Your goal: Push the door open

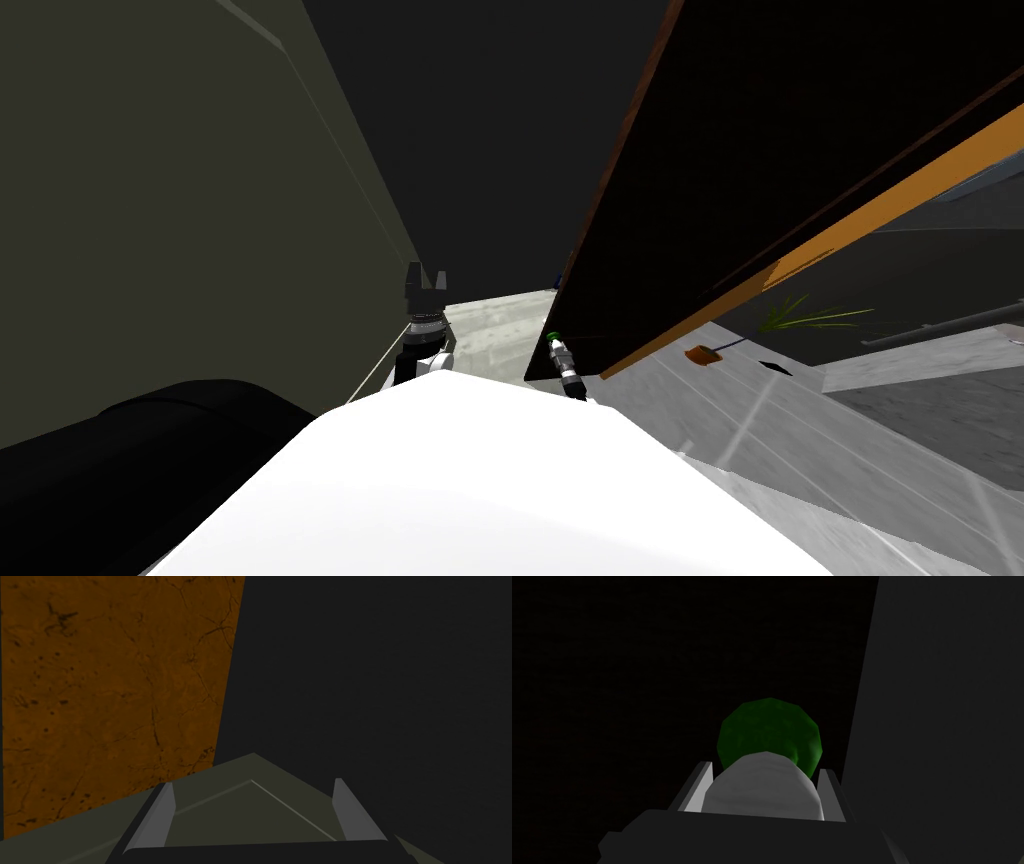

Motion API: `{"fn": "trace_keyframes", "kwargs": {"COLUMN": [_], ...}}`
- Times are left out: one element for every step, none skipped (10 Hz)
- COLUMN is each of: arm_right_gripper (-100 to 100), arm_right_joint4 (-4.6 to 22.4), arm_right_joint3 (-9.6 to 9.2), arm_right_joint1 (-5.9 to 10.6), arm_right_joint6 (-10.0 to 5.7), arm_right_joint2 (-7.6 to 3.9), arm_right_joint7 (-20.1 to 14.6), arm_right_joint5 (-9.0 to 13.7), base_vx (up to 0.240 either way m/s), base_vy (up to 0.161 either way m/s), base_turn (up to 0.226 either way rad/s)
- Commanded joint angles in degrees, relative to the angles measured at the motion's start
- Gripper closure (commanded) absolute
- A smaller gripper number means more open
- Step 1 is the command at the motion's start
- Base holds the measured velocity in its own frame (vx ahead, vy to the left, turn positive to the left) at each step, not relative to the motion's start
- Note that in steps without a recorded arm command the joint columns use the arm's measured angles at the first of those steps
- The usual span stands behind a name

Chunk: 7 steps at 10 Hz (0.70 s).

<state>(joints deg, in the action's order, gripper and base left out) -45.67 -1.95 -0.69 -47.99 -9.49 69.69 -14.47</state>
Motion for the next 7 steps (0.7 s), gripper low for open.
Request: {"fn": "trace_keyframes", "kwargs": {"arm_right_gripper": [100,100,100,100,100,100,100], "arm_right_joint4": [0.1,0.1,0.2,0.2,0.3,0.3,0.4], "arm_right_joint3": [-0.17,-0.23,-0.32,-0.44,-0.56,-0.68,-0.82], "arm_right_joint1": [0.1,0.14,0.19,0.27,0.34,0.41,0.5], "arm_right_joint6": [-0.06,-0.08,-0.11,-0.15,-0.19,-0.23,-0.27], "arm_right_joint2": [0.05,0.06,0.09,0.13,0.16,0.2,0.24], "arm_right_joint7": [-2.1,-2.8,-3.9,-5.4,-6.8,-8.2,-9.8], "arm_right_joint5": [0.8,1.0,1.5,2.0,2.5,3.1,3.7], "base_vx": [0.015,0.02,0.023,0.028,0.031,0.032,0.042], "base_vy": [0.002,0.003,0.007,0.008,0.006,0.005,0.006], "base_turn": [0.005,0.001,-0.001,0.004,0.01,0.008,0.009]}}
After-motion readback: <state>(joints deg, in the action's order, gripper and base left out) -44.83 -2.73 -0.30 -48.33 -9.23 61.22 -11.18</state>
